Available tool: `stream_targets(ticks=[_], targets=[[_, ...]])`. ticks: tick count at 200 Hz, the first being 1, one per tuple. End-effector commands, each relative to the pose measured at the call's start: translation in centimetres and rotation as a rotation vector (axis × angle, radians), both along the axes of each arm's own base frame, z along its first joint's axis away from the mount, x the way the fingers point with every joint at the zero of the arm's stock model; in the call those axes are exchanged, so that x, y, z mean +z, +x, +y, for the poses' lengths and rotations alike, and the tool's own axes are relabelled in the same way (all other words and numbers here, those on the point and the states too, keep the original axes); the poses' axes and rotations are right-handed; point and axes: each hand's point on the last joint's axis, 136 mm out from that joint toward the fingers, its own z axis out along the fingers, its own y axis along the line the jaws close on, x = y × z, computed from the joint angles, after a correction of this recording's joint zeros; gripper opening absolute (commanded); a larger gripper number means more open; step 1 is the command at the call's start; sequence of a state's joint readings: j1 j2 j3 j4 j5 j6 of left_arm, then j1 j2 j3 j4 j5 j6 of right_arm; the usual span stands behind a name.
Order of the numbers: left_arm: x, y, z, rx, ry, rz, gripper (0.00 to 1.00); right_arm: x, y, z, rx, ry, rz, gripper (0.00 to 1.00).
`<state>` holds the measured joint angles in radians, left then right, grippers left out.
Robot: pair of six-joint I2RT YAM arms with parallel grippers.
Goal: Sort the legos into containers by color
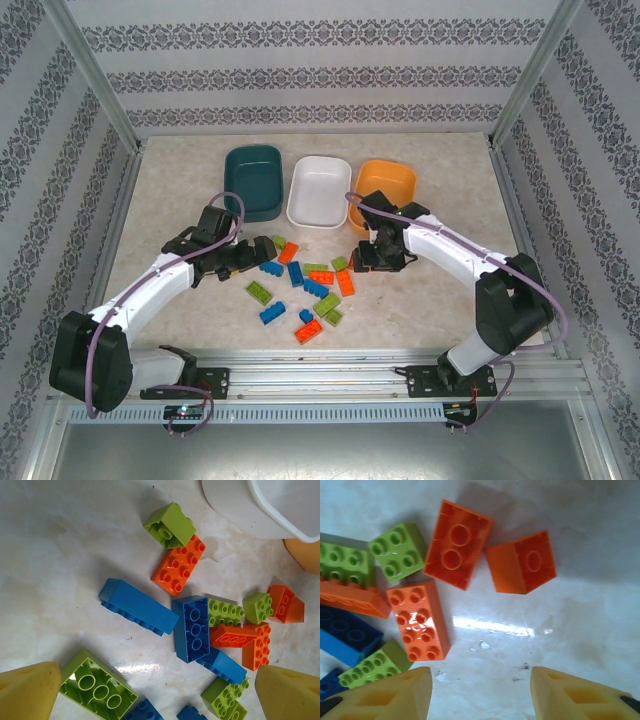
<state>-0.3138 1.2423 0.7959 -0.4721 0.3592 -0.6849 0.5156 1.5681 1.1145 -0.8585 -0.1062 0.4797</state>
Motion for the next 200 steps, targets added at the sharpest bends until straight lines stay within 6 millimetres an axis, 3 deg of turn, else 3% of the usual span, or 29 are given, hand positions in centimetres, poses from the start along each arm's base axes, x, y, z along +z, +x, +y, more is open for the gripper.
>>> stream_targets(ticks=[1, 51, 87, 158, 200], targets=[[0.3, -0.1, -0.2, 0.006, -0.015, -0.022, 1.0, -0.8, 0.7, -1.9, 0.048, -0.075, -0.026, 0.49], [0.1, -1.0, 0.3, 0.038, -0.017, -0.016, 1.0, -2.2, 2.7, -3.2, 0.092, -0.112, 0.005, 0.5], [0.2, -1.4, 0.9, 0.055, 0.0, -0.019, 1.0, -2.6, 3.8, -2.6, 0.094, -0.073, 0.007, 0.5], [0.0, -1.9, 1.3, 0.07, 0.01, -0.01, 1.0, -4.7, 4.8, -1.8, 0.091, -0.051, 0.057, 0.56], [-0.1, -1.4, 1.1, 0.075, 0.004, -0.01, 1.0, -5.8, 4.2, -1.7, 0.081, -0.035, 0.095, 0.56]])
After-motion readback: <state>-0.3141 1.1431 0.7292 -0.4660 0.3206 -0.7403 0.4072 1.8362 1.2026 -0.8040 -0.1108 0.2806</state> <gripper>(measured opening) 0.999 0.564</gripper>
